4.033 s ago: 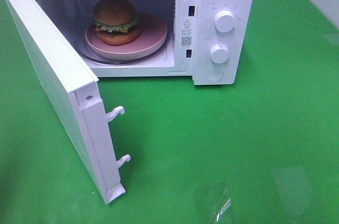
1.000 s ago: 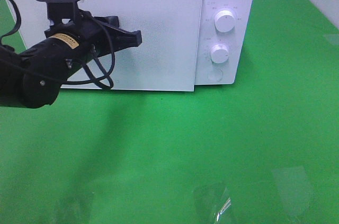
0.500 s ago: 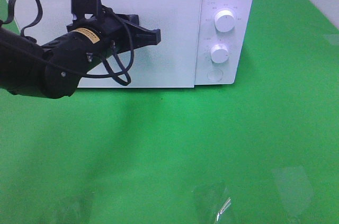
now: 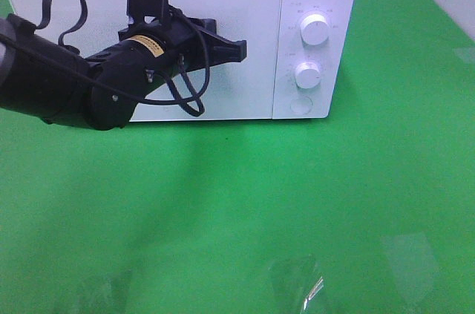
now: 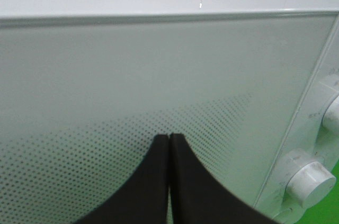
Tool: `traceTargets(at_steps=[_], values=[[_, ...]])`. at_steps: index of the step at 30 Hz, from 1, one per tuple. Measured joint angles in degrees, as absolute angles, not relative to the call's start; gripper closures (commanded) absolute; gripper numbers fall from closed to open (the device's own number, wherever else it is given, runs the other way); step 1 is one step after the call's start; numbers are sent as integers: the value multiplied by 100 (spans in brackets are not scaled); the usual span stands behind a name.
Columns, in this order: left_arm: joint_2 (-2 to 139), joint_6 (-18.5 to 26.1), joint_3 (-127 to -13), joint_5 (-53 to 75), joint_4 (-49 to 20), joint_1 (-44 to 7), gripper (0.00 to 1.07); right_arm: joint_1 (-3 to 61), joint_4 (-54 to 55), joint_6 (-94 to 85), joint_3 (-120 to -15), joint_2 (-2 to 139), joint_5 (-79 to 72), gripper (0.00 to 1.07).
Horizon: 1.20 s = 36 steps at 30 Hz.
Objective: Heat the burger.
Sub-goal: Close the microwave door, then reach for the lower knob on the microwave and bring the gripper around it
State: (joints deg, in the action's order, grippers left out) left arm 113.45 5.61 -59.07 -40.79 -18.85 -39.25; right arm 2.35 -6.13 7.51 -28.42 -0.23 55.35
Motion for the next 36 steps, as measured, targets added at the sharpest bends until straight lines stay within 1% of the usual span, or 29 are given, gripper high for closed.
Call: traceTargets(at_steps=[5, 6, 7, 8, 9, 10, 11, 12, 13, 14, 15, 16, 17, 18, 19, 20, 21, 22, 23, 24, 26, 27, 28, 31, 32, 33, 34, 35, 36], values=[[11253, 607, -5844, -4120, -2126, -4091, 105, 235, -613, 751, -2842, -23, 5535, 40], [11144, 607, -5707, -4097, -2160, -4206, 101, 235, -613, 751, -2842, -23, 5535, 40], [11092, 607, -5649, -4062, -2166, -4263, 87, 235, -613, 751, -2842, -23, 5535, 40], [11092, 607, -5649, -4062, -2166, -4263, 87, 235, -613, 751, -2842, -23, 5535, 40], [11001, 625, -5523, -3885, -2160, -4389, 65, 235, -613, 751, -2842, -23, 5535, 40], [11001, 625, -5523, -3885, -2160, -4389, 65, 235, -613, 751, -2842, -23, 5535, 40], [10921, 630, -5397, -3644, -2160, -4509, 37, 235, -613, 751, -2842, -23, 5535, 40], [10921, 630, -5397, -3644, -2160, -4509, 37, 235, -613, 751, -2842, -23, 5535, 40], [10858, 647, -5311, -3237, -2160, -4612, 12, 235, -613, 751, -2842, -23, 5535, 40], [10858, 647, -5311, -3237, -2160, -4612, 12, 235, -613, 751, -2842, -23, 5535, 40], [10754, 647, -5288, -2699, -2160, -4641, 5, 235, -613, 751, -2842, -23, 5535, 40], [10754, 647, -5288, -2699, -2160, -4641, 5, 235, -613, 751, -2842, -23, 5535, 40], [10634, 647, -5288, -1994, -2160, -4647, 7, 235, -613, 751, -2842, -23, 5535, 40], [10634, 647, -5288, -1994, -2160, -4647, 7, 235, -613, 751, -2842, -23, 5535, 40], [10491, 647, -5288, -1346, -2160, -4647, 7, 235, -613, 751, -2842, -23, 5535, 40], [10491, 647, -5288, -1346, -2160, -4647, 7, 235, -613, 751, -2842, -23, 5535, 40], [10348, 676, -5288, -676, -2160, -4641, 7, 235, -613, 751, -2842, -23, 5535, 40], [10348, 676, -5288, -676, -2160, -4641, 7, 235, -613, 751, -2842, -23, 5535, 40], [10199, 699, -5288, -143, -2160, -4618, 7, 235, -613, 751, -2842, -23, 5535, 40], [10199, 699, -5288, -143, -2160, -4618, 7, 235, -613, 751, -2842, -23, 5535, 40], [9941, 710, -5288, 762, -2160, -4463, 7, 235, -613, 751, -2842, -23, 5535, 40], [9941, 710, -5288, 762, -2160, -4463, 7, 235, -613, 751, -2842, -23, 5535, 40], [9786, 710, -5288, 1352, -2137, -4263, 7, 235, -613, 751, -2842, -23, 5535, 40], [9723, 710, -5288, 1621, -2120, -4148, 7, 235, -613, 751, -2842, -23, 5535, 40], [9563, 710, -5288, 2080, -2091, -3919, 7, 235, -613, 751, -2842, -23, 5535, 40], [9563, 710, -5288, 2080, -2091, -3919, 7, 235, -613, 751, -2842, -23, 5535, 40], [9402, 710, -5288, 2567, -2074, -3661, 7, 235, -613, 751, -2842, -23, 5535, 40], [9402, 710, -5288, 2567, -2074, -3661, 7, 235, -613, 751, -2842, -23, 5535, 40], [9196, 710, -5288, 2991, -2074, -3358, 7, 235, -613, 751, -2842, -23, 5535, 40]])
